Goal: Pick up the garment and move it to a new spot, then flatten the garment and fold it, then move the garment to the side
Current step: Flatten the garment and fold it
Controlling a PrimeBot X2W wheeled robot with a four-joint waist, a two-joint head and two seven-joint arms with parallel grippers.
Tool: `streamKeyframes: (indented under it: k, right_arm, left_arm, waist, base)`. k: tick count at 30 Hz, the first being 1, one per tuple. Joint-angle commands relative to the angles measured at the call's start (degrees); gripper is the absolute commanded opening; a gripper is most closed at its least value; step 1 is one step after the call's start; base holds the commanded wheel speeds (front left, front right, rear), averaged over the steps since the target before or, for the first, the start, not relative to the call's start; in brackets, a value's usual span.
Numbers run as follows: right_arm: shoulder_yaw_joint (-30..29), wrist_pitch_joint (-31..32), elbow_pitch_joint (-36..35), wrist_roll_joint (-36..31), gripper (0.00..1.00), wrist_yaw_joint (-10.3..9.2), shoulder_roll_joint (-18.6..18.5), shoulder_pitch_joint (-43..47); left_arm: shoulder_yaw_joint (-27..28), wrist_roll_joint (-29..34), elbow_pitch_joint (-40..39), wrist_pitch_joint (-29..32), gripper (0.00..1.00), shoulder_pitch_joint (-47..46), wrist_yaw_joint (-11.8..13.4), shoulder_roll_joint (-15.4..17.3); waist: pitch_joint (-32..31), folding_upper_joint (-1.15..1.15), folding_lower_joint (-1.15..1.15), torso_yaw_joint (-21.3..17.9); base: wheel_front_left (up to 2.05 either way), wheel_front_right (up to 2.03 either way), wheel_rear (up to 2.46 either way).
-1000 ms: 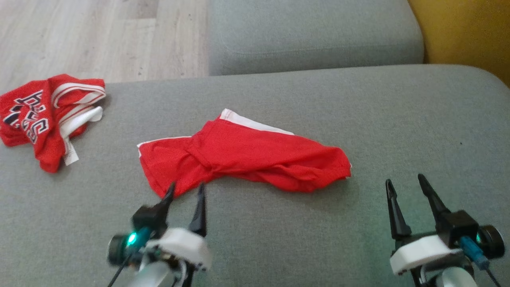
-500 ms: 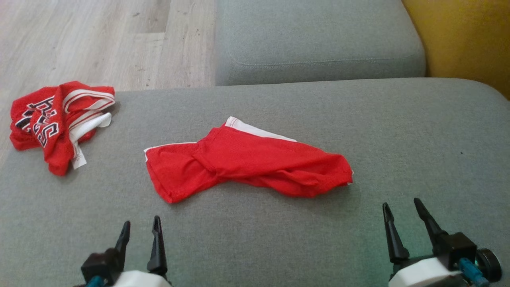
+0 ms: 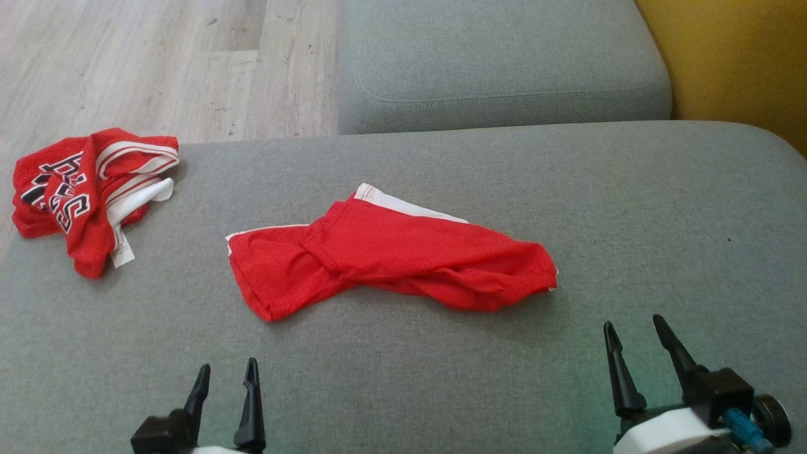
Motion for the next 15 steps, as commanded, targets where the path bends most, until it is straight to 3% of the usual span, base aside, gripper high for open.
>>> streamKeyframes:
  k: [1,15]
  right_arm:
    - [1.4,0.0,-1.6,0.2,1.00,0.44,-0.3,-2.0]
    - [1.2,0.1,-1.8,-0.2,1.00,0.44,-0.3,-3.2]
  left_arm:
    - [2.8,0.5,-1.1,-0.7,1.00,-2.4,0.1,0.5]
    - [1.3,2.7,-1.8,1.3,1.00,-7.3,0.3,0.5]
  waist:
    - [0.0,0.00,0.00,0.0]
    - [2.2,0.00,0.00,-0.3]
  base:
    - [0.00,0.00,0.00]
    - [0.00,0.00,0.00]
